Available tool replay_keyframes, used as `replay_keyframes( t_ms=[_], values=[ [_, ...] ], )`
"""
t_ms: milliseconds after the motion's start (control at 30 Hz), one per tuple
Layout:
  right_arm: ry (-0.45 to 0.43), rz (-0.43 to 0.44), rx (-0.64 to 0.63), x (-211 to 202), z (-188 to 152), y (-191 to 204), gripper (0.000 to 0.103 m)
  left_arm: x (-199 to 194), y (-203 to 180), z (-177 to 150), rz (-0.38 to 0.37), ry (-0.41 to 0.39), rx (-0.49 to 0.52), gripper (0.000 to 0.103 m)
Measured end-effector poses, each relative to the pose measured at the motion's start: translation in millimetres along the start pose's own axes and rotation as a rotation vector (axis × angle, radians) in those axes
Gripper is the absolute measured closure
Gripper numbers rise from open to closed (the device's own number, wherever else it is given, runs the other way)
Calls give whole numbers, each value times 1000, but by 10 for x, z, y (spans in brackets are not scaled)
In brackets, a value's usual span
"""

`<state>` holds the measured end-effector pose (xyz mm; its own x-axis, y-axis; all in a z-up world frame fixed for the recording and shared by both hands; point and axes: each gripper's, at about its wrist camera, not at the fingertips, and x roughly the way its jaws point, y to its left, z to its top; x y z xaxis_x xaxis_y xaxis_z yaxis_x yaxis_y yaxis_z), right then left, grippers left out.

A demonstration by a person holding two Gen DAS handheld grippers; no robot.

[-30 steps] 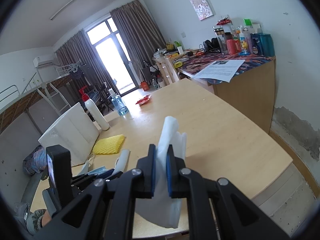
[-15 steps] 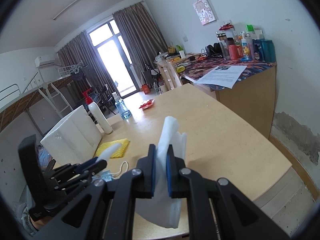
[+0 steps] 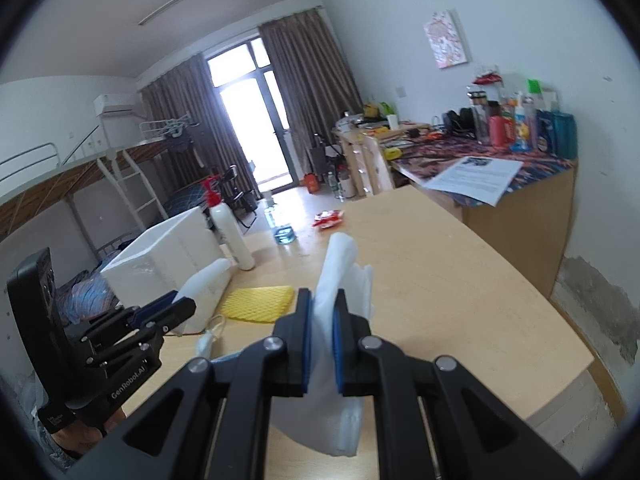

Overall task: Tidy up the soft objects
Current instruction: 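Carry the white tissue and white foam bar over to the foam box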

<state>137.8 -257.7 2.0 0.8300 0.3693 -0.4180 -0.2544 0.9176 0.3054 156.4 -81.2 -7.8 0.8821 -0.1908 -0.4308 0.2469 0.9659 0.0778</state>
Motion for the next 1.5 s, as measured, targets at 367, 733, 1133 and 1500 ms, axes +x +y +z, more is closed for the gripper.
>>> replay_keyframes(
  t_ms=[367, 733, 1133, 1500],
  values=[
    [-3, 105, -95, 107, 83, 555, 91, -432, 504, -60, 105, -68, -48, 86],
    [23, 213, -210, 243, 69, 1209, 91, -782, 987, -257, 223, -86, -125, 86],
    [83, 345, -330, 452, -68, 1833, 91, -1123, 1467, -563, 336, -85, -218, 86],
    [112, 379, -355, 590, -113, 2038, 91, -1150, 1599, -607, 363, -79, -234, 86]
  ],
)
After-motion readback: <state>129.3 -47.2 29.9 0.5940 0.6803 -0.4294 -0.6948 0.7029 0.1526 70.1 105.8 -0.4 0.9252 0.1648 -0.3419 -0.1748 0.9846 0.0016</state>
